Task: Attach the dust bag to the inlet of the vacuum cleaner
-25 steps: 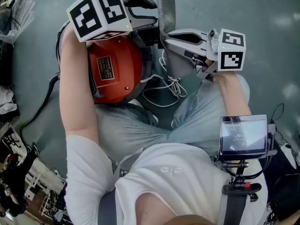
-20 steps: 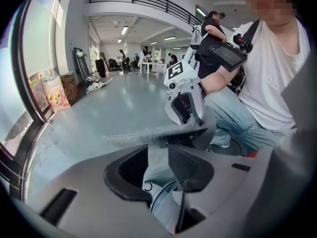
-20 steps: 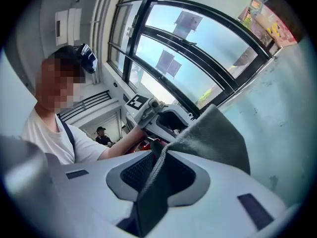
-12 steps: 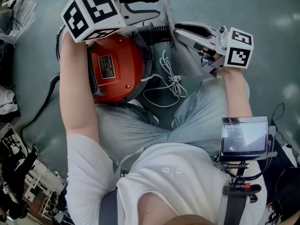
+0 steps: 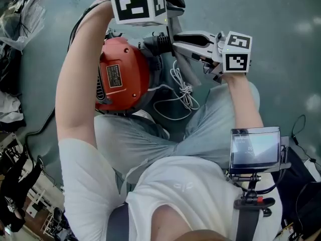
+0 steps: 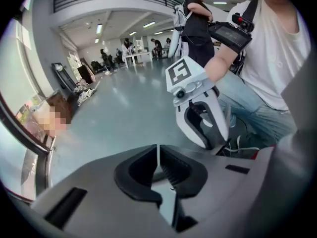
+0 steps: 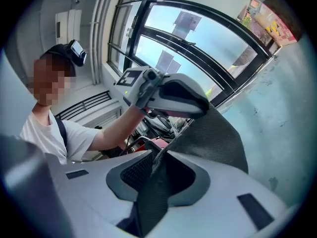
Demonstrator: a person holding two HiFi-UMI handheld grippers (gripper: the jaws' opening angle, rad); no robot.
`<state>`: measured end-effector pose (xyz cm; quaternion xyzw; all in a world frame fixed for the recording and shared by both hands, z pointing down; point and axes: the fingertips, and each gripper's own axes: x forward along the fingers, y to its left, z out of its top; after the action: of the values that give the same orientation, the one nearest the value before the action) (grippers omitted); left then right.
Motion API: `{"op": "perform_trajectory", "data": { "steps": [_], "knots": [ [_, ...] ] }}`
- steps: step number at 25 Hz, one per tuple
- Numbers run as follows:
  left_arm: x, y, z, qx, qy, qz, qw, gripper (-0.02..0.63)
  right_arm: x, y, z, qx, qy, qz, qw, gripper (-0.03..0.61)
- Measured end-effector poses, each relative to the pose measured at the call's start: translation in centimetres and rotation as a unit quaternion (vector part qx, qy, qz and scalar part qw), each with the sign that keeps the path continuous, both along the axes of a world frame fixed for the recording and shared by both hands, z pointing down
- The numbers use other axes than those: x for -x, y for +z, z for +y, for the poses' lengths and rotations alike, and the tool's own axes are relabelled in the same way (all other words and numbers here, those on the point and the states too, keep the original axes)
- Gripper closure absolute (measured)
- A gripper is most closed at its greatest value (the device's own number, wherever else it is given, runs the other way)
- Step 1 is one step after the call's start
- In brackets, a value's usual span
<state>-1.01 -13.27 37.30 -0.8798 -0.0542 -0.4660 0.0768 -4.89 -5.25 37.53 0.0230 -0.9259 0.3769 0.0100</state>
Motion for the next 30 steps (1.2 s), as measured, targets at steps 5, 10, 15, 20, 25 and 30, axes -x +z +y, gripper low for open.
{"op": "perform_trajectory", "data": {
  "steps": [5,10,15,20,25,30],
  "knots": [
    [-2.2,2.8,-0.6,0.072,0.021,-0.025,0.9969,0.607,0.6,0.6,0.5,-0.01,0.002,-0.002,1.0,0.509],
    [0.9,9.0,2.2,0.065,0.102,-0.189,0.9746,0.607,-0.4,0.4,0.3,0.0,-0.001,-0.015,1.0,0.509],
    [2.9,9.9,5.5,0.184,0.089,-0.154,0.9666,0.609,-3.2,0.9,-1.4,0.043,0.032,-0.02,0.998,0.508],
    [3.6,10.7,6.3,0.227,0.078,-0.134,0.9614,0.609,-6.2,6.0,-3.3,0.067,0.092,0.096,0.989,0.508],
    [4.0,11.1,6.6,0.245,0.075,-0.137,0.9569,0.609,-2.7,7.7,0.7,0.082,-0.023,0.11,0.99,0.508],
    [3.8,10.7,6.7,0.246,0.072,-0.133,0.9574,0.609,-3.6,6.8,0.1,-0.012,-0.013,0.15,0.989,0.415]
  ]
}}
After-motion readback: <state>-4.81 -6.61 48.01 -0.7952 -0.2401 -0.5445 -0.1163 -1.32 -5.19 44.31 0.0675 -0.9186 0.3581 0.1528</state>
